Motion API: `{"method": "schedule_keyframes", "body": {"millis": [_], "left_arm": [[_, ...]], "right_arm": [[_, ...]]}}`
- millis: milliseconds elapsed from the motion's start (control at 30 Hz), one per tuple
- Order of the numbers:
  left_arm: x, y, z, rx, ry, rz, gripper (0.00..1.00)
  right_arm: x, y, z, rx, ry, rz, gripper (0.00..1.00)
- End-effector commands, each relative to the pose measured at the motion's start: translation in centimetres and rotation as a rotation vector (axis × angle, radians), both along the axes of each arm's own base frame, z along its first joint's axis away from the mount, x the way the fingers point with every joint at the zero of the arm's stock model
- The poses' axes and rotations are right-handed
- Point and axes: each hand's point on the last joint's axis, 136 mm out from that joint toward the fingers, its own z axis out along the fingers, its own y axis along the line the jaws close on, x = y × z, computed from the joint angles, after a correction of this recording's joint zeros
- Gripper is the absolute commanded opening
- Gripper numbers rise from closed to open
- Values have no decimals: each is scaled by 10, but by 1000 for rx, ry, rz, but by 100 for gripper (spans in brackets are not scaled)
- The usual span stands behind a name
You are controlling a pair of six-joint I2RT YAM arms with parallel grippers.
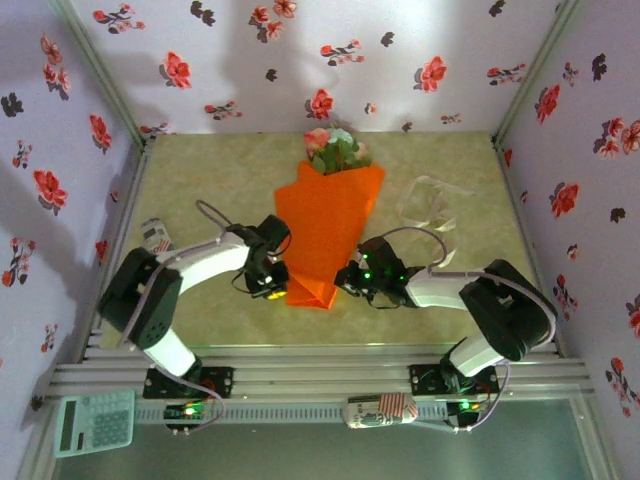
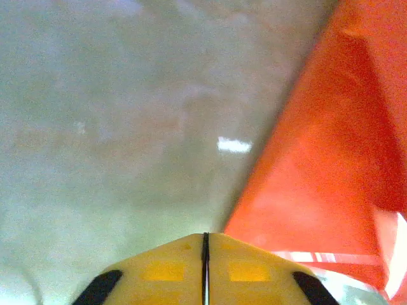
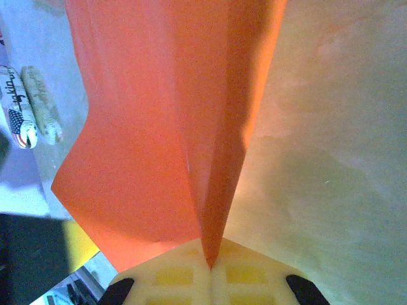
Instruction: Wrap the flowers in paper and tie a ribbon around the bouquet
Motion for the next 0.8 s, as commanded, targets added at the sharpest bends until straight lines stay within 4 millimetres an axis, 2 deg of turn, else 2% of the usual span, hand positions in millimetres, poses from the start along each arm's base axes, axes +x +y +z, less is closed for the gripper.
{"method": "schedule_keyframes", "body": {"millis": [0,100,167,300,367,467,600,667,767], "left_arm": [[0,0,54,-37,-44,58,15],[4,-17,74,-109,-30,87,25],[11,-32,76,-161,-24,93,32],[25,-53,46,-172,30,80,40],[27,-51,32,-121,61,70,44],[32,-40,24,-30,56,82,51],[37,-45,10,-54,47,140,51],[35,-40,0,-26,60,150,51],[41,-41,-10,-62,18,188,42]], "right_arm": [[6,-1,8,-24,-33,-7,0],[5,2,6,-26,-22,-1,0],[5,3,6,-26,-23,0,0],[6,7,8,-23,-24,7,0],[7,8,11,-24,-26,9,0],[7,9,13,-27,-28,17,0],[6,8,14,-29,-27,13,0],[6,8,14,-28,-26,15,0],[5,9,13,-23,-20,19,0]]}}
